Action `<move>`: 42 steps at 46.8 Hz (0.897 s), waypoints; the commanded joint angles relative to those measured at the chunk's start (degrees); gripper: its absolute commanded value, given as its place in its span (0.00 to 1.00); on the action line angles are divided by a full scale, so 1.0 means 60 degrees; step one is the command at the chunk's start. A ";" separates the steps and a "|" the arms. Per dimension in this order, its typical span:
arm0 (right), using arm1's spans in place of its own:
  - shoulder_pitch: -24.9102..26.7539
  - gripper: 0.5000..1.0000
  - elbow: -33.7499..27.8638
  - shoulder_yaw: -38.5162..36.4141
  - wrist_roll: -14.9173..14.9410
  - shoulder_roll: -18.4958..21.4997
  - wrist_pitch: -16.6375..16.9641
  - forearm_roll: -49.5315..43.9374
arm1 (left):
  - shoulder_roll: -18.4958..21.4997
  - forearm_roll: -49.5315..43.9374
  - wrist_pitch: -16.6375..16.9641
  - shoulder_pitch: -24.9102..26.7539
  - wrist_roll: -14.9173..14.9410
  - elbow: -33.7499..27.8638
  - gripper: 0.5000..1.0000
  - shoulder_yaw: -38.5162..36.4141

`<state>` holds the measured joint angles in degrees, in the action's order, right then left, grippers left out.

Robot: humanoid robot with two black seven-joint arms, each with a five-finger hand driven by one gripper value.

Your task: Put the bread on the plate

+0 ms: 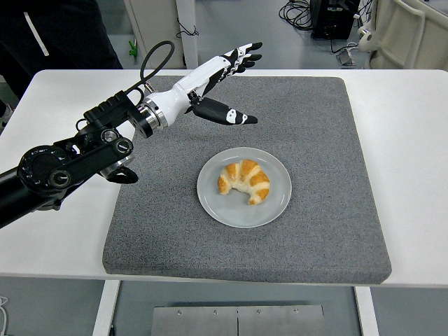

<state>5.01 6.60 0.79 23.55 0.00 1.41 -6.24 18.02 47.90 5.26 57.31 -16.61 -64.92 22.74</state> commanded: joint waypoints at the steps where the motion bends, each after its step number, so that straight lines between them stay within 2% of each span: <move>1: 0.0000 1.00 -0.0002 0.0000 0.0000 0.0000 0.0000 0.0000 | 0.0000 -0.0715 0.0251 -0.0001 -0.0015 0.0170 0.94 0.0004; 17: 0.0000 1.00 -0.0002 0.0000 0.0000 0.0000 0.0000 0.0000 | -0.0556 -0.2620 0.0500 -0.0030 -0.0088 0.1517 0.94 0.0077; 28: 0.0000 1.00 -0.0002 0.0000 0.0000 0.0000 0.0000 0.0000 | -0.1113 -0.3778 0.0662 -0.0059 -0.0381 0.2718 0.94 0.0399; 34: 0.0000 1.00 -0.0002 0.0000 0.0000 0.0000 0.0000 0.0000 | -0.1187 -0.4524 0.0662 -0.0059 -0.0440 0.3173 0.94 0.0429; 42: 0.0000 1.00 -0.0002 0.0000 0.0000 0.0000 0.0000 0.0000 | -0.1333 -0.5170 0.0647 -0.0059 -0.0820 0.3773 0.94 0.0706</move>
<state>5.01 6.60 0.79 23.55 0.00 1.41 -6.24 10.52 17.98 9.22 56.95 -20.76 -43.51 26.27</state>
